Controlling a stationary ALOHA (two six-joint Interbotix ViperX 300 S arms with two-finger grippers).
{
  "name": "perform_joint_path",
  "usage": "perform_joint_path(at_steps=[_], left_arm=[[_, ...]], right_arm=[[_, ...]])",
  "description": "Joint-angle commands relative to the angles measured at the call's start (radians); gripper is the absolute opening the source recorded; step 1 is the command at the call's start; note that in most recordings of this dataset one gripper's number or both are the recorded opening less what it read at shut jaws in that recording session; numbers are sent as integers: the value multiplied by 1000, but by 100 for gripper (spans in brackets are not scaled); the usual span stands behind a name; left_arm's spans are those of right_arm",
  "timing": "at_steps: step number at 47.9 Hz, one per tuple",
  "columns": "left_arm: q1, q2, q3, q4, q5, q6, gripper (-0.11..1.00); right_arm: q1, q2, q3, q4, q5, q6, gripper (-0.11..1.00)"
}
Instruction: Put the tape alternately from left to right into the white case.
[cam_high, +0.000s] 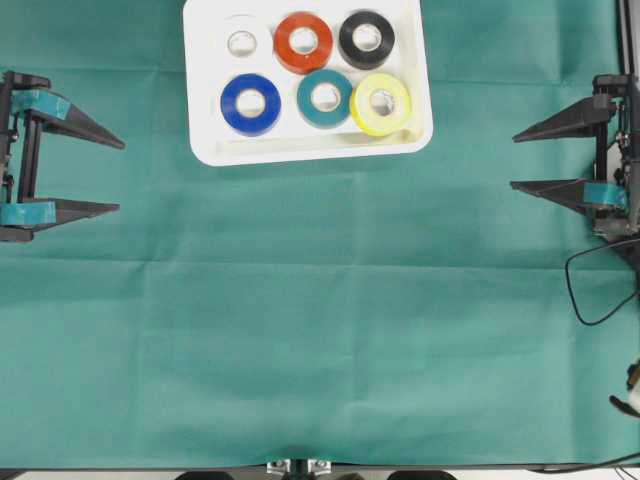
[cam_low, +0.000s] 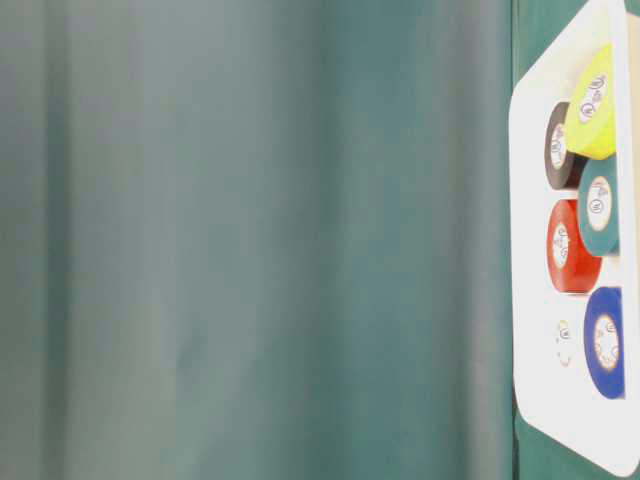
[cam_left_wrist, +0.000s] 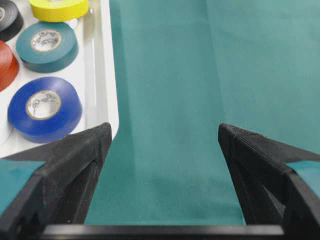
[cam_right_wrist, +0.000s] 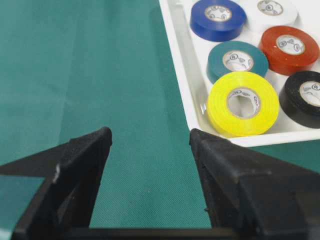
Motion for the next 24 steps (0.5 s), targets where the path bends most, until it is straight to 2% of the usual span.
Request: perform_joint_path(at_steps=[1, 24], left_arm=[[3, 3, -9, -2, -9, -2, 59], [3, -54, -2, -2, -8, -2, 59]], right_arm=[[-2, 5, -11, -2, -5, 2, 71], [-2, -23, -17, -3, -5, 0, 71]])
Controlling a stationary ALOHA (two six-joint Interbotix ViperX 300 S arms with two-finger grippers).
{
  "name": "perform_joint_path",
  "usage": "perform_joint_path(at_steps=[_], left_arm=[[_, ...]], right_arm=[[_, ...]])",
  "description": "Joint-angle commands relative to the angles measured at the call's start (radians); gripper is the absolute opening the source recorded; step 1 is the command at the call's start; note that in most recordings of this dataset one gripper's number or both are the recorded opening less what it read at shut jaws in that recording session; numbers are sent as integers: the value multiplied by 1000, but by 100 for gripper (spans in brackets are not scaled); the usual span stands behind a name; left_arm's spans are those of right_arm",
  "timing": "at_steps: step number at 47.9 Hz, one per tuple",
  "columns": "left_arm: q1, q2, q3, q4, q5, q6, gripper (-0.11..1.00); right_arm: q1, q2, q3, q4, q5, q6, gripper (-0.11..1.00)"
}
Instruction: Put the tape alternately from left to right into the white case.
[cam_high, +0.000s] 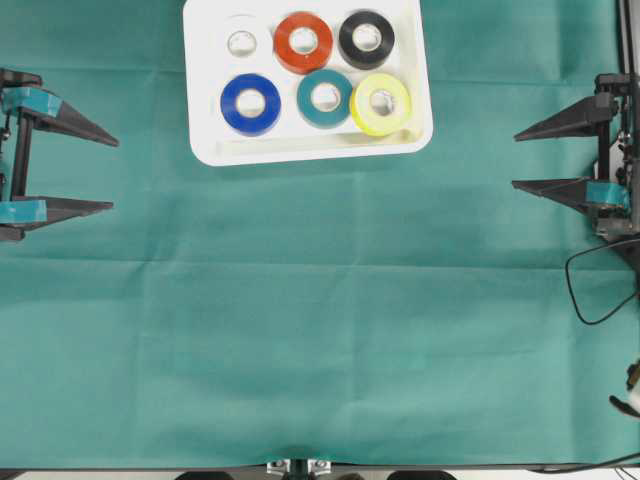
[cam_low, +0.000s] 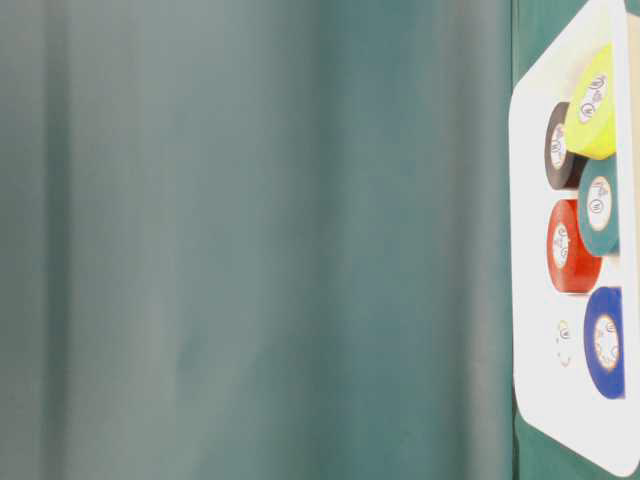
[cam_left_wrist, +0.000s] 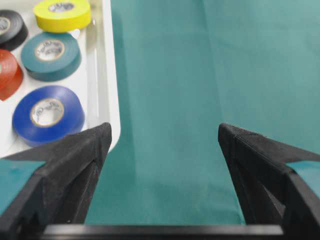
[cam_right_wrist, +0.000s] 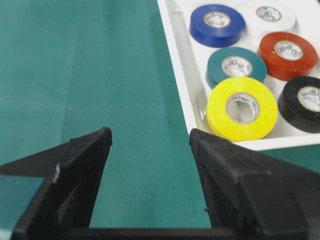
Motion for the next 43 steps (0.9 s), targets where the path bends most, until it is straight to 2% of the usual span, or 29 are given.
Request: perform_joint_path(at_steps=[1, 14, 43], left_arm=[[3, -3, -11, -2, -11, -2, 59], [3, -31, -3, -2, -9, 0, 59], [5, -158, 86, -2, -9, -2, 59]], right_arm=[[-2, -2, -17, -2, -3, -2, 71], [-9, -8, -20, -5, -3, -2, 71], [-29, -8, 12, -3, -3, 0, 71]])
